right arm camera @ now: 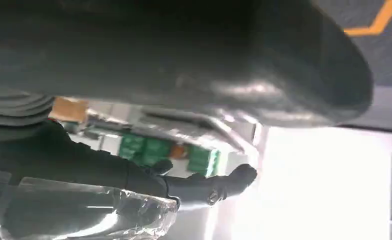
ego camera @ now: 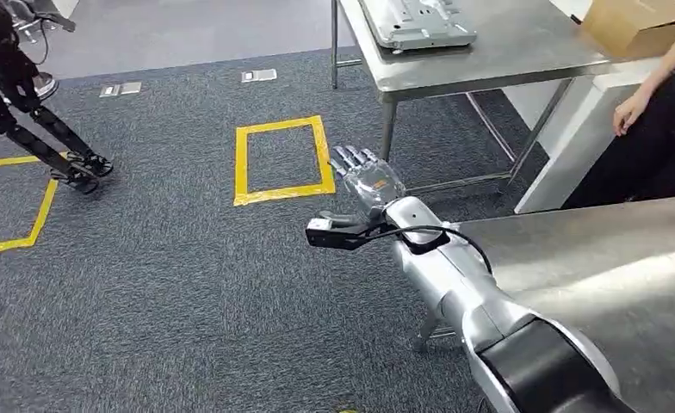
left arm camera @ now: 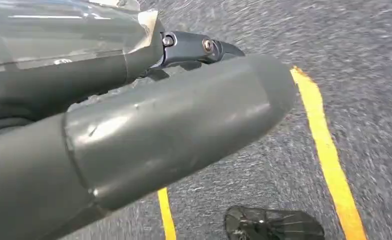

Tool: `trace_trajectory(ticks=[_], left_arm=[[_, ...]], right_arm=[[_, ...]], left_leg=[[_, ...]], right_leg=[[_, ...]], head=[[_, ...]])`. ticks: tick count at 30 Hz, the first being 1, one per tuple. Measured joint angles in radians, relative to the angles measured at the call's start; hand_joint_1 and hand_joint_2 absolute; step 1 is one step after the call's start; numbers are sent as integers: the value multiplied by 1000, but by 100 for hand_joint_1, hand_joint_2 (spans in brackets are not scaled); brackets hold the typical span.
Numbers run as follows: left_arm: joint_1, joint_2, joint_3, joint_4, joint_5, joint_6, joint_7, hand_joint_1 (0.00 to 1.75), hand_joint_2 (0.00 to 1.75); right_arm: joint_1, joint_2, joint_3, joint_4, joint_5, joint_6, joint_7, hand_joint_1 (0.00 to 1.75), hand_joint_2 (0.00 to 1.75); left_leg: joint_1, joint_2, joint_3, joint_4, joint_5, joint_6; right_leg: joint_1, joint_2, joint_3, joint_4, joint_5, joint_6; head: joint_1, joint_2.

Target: Take the parts from the cabinet and place them on the table.

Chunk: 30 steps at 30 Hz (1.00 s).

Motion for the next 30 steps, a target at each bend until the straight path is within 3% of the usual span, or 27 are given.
trace_trajectory(ticks=[1, 2, 3, 6, 7, 8, 9, 11, 12, 13, 15, 16, 17, 18, 21, 22, 23, 24, 26, 27, 28, 29, 30], left_arm=[[-1, 0, 0, 0, 0, 0, 0, 0, 0], [-4, 0, 0, 0, 0, 0, 0, 0, 0], [-5, -1, 0, 0, 0, 0, 0, 0, 0], [-4, -1, 0, 0, 0, -2, 1, 0, 0], [-2, -3, 0, 0, 0, -2, 2, 0, 0], [-3, -3, 0, 0, 0, -2, 2, 0, 0], [-6, -2, 0, 0, 0, -2, 2, 0, 0], [-8, -1, 0, 0, 1, -1, 2, 0, 0], [-7, -2, 0, 0, 1, -1, 2, 0, 0], [-5, -2, 0, 0, 1, -1, 2, 0, 0], [-3, -3, 0, 0, 1, -1, 4, 0, 0], [-4, -4, 0, 0, 1, -1, 4, 0, 0], [-4, -2, 0, 0, 1, -1, 4, 0, 0], [-4, -2, 0, 0, 1, -1, 4, 0, 0], [3, -3, 0, 0, 1, -1, 5, 0, 0], [5, -2, 0, 0, 1, -1, 5, 0, 0], [4, -3, 0, 0, 1, -1, 5, 0, 0], [3, -3, 0, 0, 1, -1, 5, 0, 0], [-1, -4, 0, 0, 1, -1, 5, 0, 0], [-1, -4, 0, 0, 1, -1, 5, 0, 0], [1, -4, 0, 0, 1, -1, 5, 0, 0], [2, -4, 0, 0, 1, -1, 5, 0, 0], [2, -3, 0, 0, 2, -1, 5, 0, 0]], right_arm=[[4, 1, 0, 2, -5, 0, 0, 0, 0], [8, 0, 0, 4, -9, 0, 2, 0, 0], [13, -4, 0, 7, -12, 0, 5, 0, 0], [37, -3, 0, 16, -24, 2, 16, 0, 0], [46, -7, 0, 19, -26, 2, 19, 0, 0], [50, -11, -1, 24, -27, 2, 21, 0, 0], [57, -15, -1, 29, -28, 2, 21, 0, 0], [81, -25, -1, 41, -28, 2, 23, 0, 0], [92, -29, -1, 45, -28, 2, 23, 0, 0], [99, -32, -1, 49, -28, 2, 24, 0, 0], [100, -33, -1, 54, -28, 2, 25, 0, 0], [99, -34, -1, 55, -28, 2, 25, 0, 0], [100, -35, -1, 56, -28, 2, 25, 0, 0], [100, -34, -1, 58, -28, 2, 25, 0, 0], [98, -27, -1, 59, -29, 2, 25, 0, 0], [95, -25, -1, 59, -29, 2, 25, 0, 0], [94, -21, -1, 59, -29, 2, 25, 0, 0], [93, -21, -1, 59, -29, 2, 25, 0, 0], [96, -24, -1, 63, -28, 2, 25, 0, 0], [98, -25, -1, 64, -28, 4, 25, 0, 0], [100, -24, -1, 66, -29, 10, 25, 0, 0], [101, -24, -1, 67, -29, 11, 27, 0, 0], [102, -24, -1, 69, -31, 12, 29, 0, 0]], left_leg=[[-2, 42, 53, -87, 28, 4], [-14, 58, 64, -105, 16, 6], [-13, 44, 61, -108, 20, 14], [-19, 10, 64, -118, 22, 29], [-8, 4, 76, -128, 28, 37], [-9, -6, 77, -131, 31, 43], [-9, -15, 77, -131, 32, 48], [-9, -44, 76, -131, 31, 49], [-9, -58, 76, -131, 31, 49], [-9, -73, 76, -131, 31, 49], [-8, -98, 77, -127, 32, 47], [-8, -108, 76, -124, 30, 43], [-10, -116, 73, -120, 28, 36], [-12, -124, 70, -117, 27, 29], [-4, -145, 63, -127, 37, 7], [0, -127, 60, -118, 29, 6], [-8, -68, 47, -87, 6, 3], [-7, -38, 17, -21, -34, -2], [-5, -22, -64, 141, -107, -7], [-4, -21, -89, 190, -118, -8], [-4, -19, -88, 189, -107, -8], [-4, -17, -64, 145, -78, -6], [-4, -10, -17, 61, -38, -3]], right_leg=[[4, -8, 5, 0, -3, 3], [15, -16, 3, 2, -7, 10], [15, -24, 4, 1, -10, 14], [17, -53, 20, -6, -15, 28], [14, -19, 7, 8, -27, 34], [10, 28, -7, 51, -50, 30], [5, 54, -44, 129, -83, 22], [0, 66, -124, 284, -136, 20], [0, 68, -147, 321, -140, 26], [-1, 69, -145, 306, -126, 35], [-8, 79, -77, 147, -51, 58], [-17, 108, -31, 50, -14, 68], [-21, 138, -21, 17, -7, 64], [-16, 123, -12, 9, 1, 51], [-8, 101, -10, 8, 8, 27], [-19, 92, -8, 1, 14, 17], [-16, 85, -5, -1, 14, 11], [-13, 74, -5, -1, 14, 4], [-6, 47, -7, -1, 12, 2], [-3, 35, -8, -1, 12, 1], [-2, 22, -7, -1, 11, 0], [-1, 12, -7, -1, 10, -1], [-1, 0, -7, -1, 9, -1]], head=[[-1, 0], [-2, 0], [6, 0], [8, 0], [10, 0], [9, 0], [11, 0], [13, 0], [13, 0], [14, 0], [14, 0], [15, 0], [16, 0], [16, 0], [16, 0], [14, 0], [11, 0], [6, 0], [6, 0], [6, 0], [6, 0], [5, 0], [5, 0]])
